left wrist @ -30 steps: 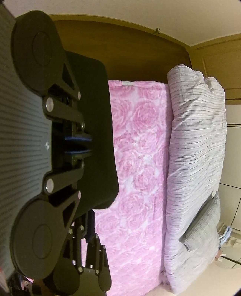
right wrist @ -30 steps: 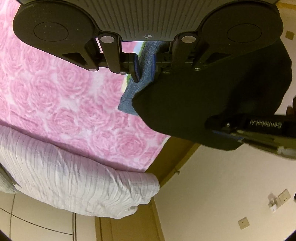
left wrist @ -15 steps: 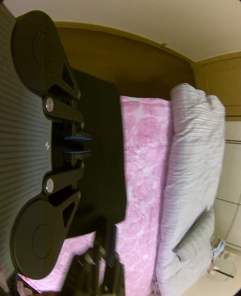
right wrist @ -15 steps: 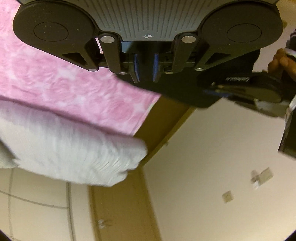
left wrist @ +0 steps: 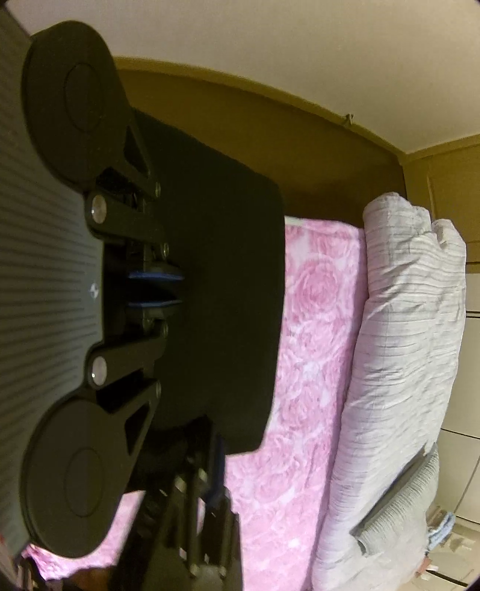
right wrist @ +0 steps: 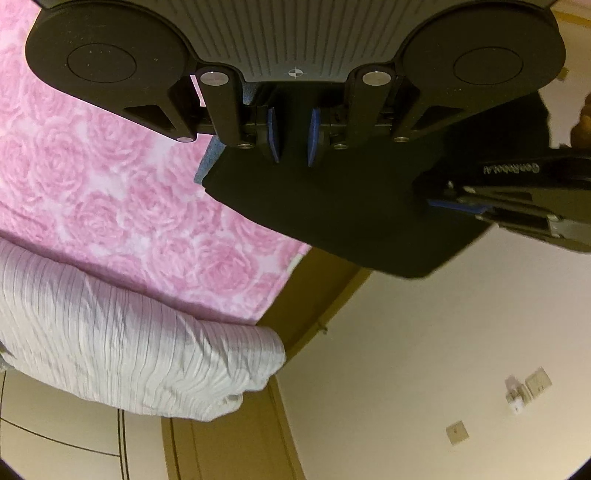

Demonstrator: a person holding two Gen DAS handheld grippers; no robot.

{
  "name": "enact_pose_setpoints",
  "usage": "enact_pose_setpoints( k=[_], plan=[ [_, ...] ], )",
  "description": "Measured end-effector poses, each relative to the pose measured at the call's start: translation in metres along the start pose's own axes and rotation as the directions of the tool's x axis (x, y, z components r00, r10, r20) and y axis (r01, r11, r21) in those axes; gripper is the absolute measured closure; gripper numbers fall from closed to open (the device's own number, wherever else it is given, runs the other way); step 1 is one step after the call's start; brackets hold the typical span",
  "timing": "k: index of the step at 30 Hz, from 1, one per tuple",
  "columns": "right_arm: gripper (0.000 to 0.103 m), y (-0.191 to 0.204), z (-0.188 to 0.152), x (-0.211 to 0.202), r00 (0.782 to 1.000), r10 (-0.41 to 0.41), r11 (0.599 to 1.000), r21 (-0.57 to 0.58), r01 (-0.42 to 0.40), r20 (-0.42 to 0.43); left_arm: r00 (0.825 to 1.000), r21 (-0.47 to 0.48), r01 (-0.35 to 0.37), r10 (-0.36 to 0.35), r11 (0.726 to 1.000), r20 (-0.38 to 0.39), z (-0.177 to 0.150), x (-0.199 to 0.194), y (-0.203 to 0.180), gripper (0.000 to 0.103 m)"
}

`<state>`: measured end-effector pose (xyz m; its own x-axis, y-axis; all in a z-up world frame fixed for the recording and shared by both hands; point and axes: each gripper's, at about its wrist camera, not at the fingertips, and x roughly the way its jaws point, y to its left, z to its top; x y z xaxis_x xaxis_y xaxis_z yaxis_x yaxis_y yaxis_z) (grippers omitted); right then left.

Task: Fold clothes
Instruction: 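Lower the folded trousers onto the clothes stack with both grippers, then open both grippers and pull them back from the stack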

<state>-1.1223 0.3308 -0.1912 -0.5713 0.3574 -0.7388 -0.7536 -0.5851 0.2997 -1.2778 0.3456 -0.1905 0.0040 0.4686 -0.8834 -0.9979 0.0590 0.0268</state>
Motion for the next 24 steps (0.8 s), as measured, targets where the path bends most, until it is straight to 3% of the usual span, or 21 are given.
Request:
enact_pose_setpoints(
  k=[7, 15, 19, 21, 22, 23, 24],
  plan=[
    [0.084, 0.008, -0.009, -0.043, 0.998, 0.019, 1.0, -0.008, -0.018, 0.052, 0.997, -0.026, -0.074, 0.074, 0.997, -0.009, -0.024, -0.026, -0.005, 0.093],
    [0.084, 0.022, -0.043, -0.023, 0.998, 0.051, 0.991, -0.123, -0.057, -0.047, 0.99, -0.086, -0.142, 0.141, 0.986, -0.019, -0.055, -0.028, -0.013, 0.093],
    [0.084, 0.022, -0.042, -0.042, 0.995, 0.084, 0.989, -0.118, -0.089, -0.049, 0.986, -0.163, -0.159, 0.166, 0.974, 0.028, -0.068, -0.058, -0.024, 0.092],
    [0.07, 0.019, -0.044, -0.058, 0.994, 0.102, 0.99, -0.094, -0.106, -0.041, 0.985, -0.235, -0.142, 0.162, 0.961, 0.066, -0.08, -0.079, -0.029, 0.086],
    [0.051, 0.016, -0.047, -0.067, 0.993, 0.11, 0.99, -0.083, -0.112, -0.032, 0.983, -0.278, -0.127, 0.158, 0.952, 0.09, -0.088, -0.09, -0.032, 0.085],
    [0.039, 0.013, -0.05, -0.077, 0.993, 0.12, 0.99, -0.075, -0.121, -0.02, 0.981, -0.323, -0.11, 0.154, 0.94, 0.115, -0.096, -0.101, -0.036, 0.081],
    [0.037, 0.01, -0.053, -0.087, 0.991, 0.13, 0.989, -0.066, -0.13, -0.008, 0.98, -0.359, -0.098, 0.153, 0.928, 0.129, -0.104, -0.11, -0.042, 0.076]
  ],
)
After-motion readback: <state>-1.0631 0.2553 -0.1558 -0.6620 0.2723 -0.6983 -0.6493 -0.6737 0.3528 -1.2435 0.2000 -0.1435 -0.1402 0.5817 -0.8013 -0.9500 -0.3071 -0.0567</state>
